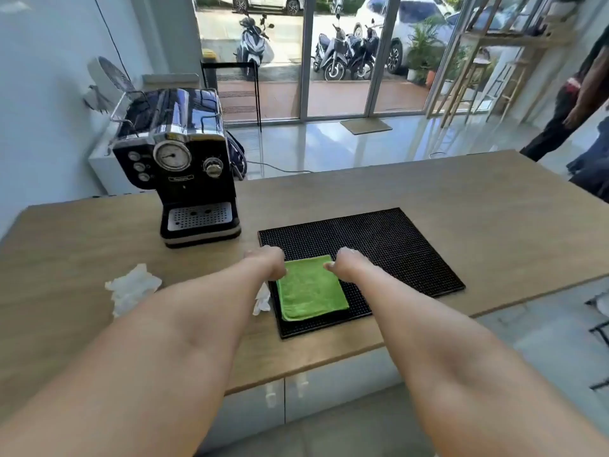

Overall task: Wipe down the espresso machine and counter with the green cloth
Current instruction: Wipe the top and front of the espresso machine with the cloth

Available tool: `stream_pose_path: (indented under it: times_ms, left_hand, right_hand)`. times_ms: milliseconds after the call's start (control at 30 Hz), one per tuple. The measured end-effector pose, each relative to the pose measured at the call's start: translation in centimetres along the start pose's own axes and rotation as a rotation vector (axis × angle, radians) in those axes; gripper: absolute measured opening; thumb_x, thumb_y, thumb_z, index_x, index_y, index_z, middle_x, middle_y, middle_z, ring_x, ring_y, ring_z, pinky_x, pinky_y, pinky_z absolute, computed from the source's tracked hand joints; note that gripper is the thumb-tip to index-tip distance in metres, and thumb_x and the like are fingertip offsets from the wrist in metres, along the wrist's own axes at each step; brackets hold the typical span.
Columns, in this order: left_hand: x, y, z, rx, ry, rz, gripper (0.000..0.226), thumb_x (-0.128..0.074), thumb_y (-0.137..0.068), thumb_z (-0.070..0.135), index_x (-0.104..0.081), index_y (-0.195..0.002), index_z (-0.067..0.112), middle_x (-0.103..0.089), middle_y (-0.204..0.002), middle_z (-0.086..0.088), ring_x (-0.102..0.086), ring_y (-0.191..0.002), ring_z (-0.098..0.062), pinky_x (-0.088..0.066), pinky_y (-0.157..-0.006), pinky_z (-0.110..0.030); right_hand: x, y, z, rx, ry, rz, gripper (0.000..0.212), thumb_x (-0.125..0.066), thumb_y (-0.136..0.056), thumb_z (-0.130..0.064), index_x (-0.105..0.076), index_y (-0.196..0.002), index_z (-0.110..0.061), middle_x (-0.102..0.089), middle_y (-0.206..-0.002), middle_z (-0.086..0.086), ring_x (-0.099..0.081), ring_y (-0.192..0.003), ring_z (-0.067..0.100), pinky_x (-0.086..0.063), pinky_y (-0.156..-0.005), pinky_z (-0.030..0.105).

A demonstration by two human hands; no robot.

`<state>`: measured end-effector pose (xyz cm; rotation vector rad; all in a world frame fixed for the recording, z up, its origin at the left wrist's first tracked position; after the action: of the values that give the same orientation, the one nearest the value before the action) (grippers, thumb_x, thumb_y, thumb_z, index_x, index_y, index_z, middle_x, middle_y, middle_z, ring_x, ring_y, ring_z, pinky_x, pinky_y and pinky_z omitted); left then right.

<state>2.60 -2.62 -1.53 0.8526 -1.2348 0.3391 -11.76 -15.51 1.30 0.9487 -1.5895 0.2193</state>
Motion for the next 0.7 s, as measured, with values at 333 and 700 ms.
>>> stream_pose_path:
  times_ms: [333,700]
  left_hand:
    - [-1.3,-0.5,-1.2,0.196,0.078,0.108,0.038,-0.066,-0.082,0.043,-0.066,-0.111,0.018,-0.064,-0.119,-0.007,-0.058,-0.114,-0.028,-0.040,-0.097,-0.038]
    - [5.6,2.2,-1.1,-0.047,1.069,-0.100,0.011,-0.059,-0.083,0.004,-0.057,-0.079,0.014,-0.050,-0.066,-0.002,-0.047,-0.048,-0.010,-0.035,-0.049,-0.021]
  right_hand:
    - [-3.4,-2.3,1.1,-0.204,-0.428,0.028,0.036,-0.078,-0.076,-0.043,-0.056,-0.088,-0.016,-0.060,-0.091,0.004,-0.062,-0.093,0.025,-0.047,-0.075,0.030]
    - [0.2,0.3,-0.5,-0.030,-1.340,-0.323,0.037,-0.053,-0.091,-0.021,-0.059,-0.124,-0.004,-0.066,-0.122,0.023,-0.061,-0.116,0.040,-0.049,-0.098,0.052]
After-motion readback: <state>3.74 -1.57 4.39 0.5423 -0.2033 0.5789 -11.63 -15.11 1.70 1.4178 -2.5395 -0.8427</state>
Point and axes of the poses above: each hand's wrist, its own y-axis away from the middle knuckle, its own x-axis out of the back of the hand, z = x × y, the point moved 4 cm from there along -y, towards the middle knuckle
